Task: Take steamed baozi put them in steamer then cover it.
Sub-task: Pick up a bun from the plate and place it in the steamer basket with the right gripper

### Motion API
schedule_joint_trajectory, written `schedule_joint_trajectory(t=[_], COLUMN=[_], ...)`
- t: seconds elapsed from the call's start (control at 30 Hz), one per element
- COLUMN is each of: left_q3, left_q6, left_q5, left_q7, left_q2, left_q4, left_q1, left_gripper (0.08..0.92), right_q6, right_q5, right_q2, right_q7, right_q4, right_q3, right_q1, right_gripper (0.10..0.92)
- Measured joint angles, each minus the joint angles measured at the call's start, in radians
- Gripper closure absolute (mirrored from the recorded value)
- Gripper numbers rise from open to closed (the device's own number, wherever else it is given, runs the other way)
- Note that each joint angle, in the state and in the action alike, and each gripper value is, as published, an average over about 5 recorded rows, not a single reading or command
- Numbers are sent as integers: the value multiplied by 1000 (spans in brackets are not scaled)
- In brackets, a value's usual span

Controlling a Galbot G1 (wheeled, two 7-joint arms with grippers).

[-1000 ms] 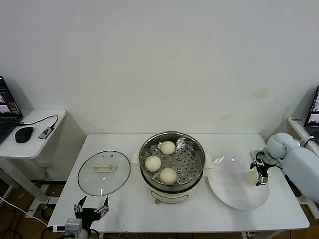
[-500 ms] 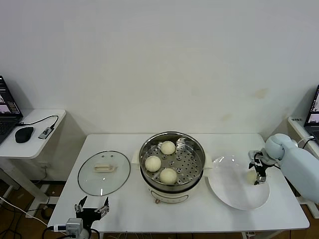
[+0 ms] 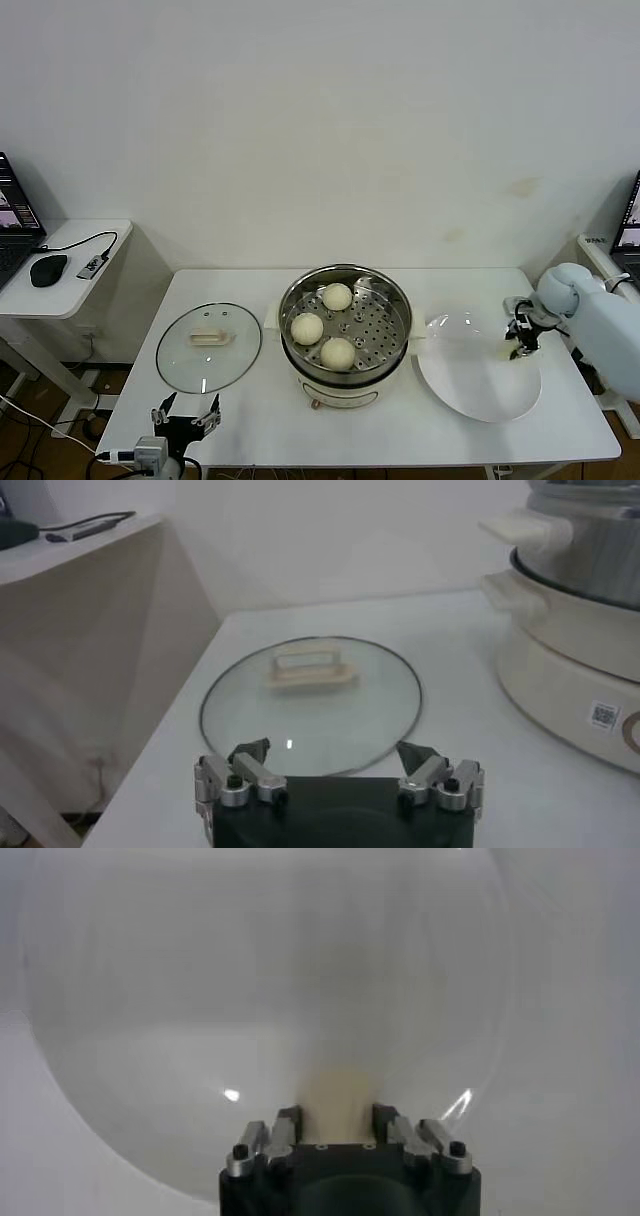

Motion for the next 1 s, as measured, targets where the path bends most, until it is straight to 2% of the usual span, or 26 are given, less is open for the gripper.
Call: schedule_joint_trajectory(t=[0.23,0.47,0.73,1.0], left_q3=[1,0,-16,-26], left_q6=[0,0,-2,-4], left_q5=[1,14,36,35], left_q7=[-1,1,-2,-3], left_q2=[7,15,20,20], left_q4=[-10,-28,-44,-69], left_q1=[-9,-19,-16,-9], left_gripper=[177,177,177,177], right_q6=[-57,-137,-241,-343], right_q5=[99,261,491,672], right_q2=[-59,-83,-24,71], right_q7=[-22,-41,-44,-25], right_q4=[99,222,324,364], right_q3=[-96,-273,-525,-693], right_q1=[109,320,610,755], right_gripper=[609,609,604,605])
